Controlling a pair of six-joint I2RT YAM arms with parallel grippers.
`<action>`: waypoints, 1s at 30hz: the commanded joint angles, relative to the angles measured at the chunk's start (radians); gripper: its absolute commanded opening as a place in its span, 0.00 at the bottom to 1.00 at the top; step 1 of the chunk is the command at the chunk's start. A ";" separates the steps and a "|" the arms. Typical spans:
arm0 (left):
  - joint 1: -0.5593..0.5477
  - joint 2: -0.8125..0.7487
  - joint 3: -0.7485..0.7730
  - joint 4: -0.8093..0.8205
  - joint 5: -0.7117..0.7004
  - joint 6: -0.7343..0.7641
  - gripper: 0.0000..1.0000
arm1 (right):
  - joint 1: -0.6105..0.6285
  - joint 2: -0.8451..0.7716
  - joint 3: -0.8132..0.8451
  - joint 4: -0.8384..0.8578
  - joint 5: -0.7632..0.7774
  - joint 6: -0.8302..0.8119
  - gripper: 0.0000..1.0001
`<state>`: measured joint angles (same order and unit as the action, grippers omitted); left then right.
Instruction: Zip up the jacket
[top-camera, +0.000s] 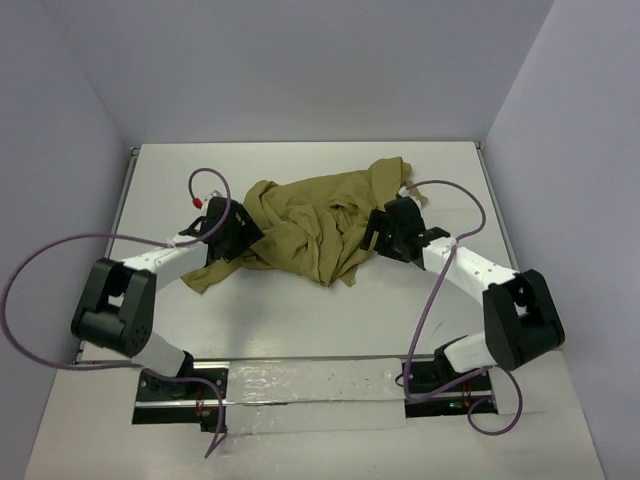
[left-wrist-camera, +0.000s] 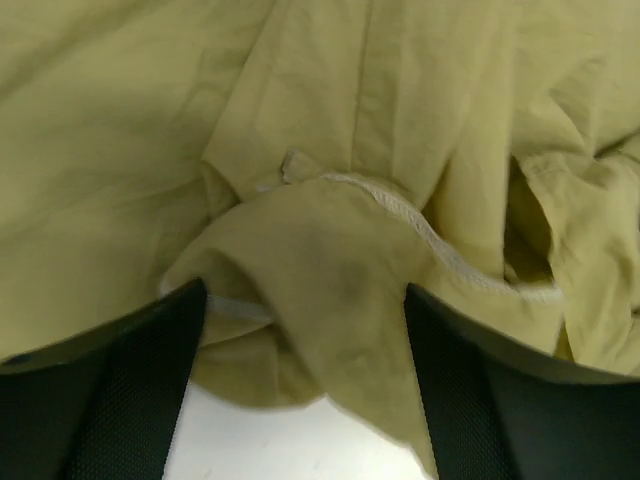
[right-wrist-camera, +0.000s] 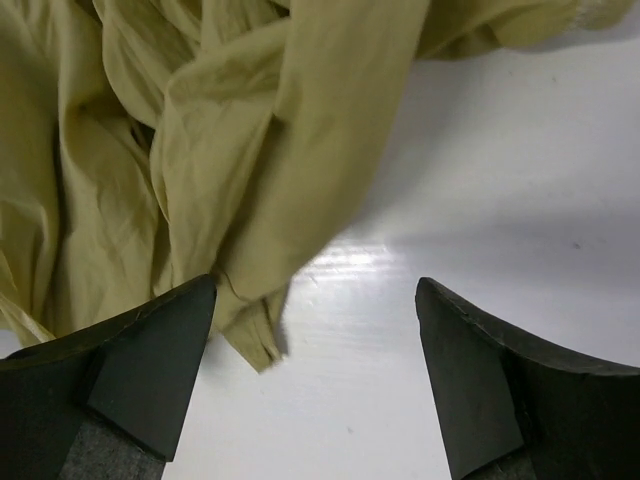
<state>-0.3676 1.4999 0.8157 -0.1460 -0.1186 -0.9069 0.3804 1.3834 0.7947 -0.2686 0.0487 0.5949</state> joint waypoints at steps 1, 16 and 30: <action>-0.002 0.110 0.025 0.178 0.084 -0.053 0.75 | 0.009 0.083 0.045 0.140 0.027 0.043 0.84; 0.005 -0.340 0.234 0.035 -0.012 0.082 0.00 | 0.009 -0.118 0.244 0.102 0.060 -0.022 0.00; 0.007 -0.523 0.708 0.028 -0.044 0.278 0.00 | 0.009 -0.498 0.517 -0.031 0.119 -0.102 0.00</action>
<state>-0.3653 0.9504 1.4188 -0.1167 -0.1386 -0.7133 0.3840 0.9277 1.2480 -0.2409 0.1188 0.5249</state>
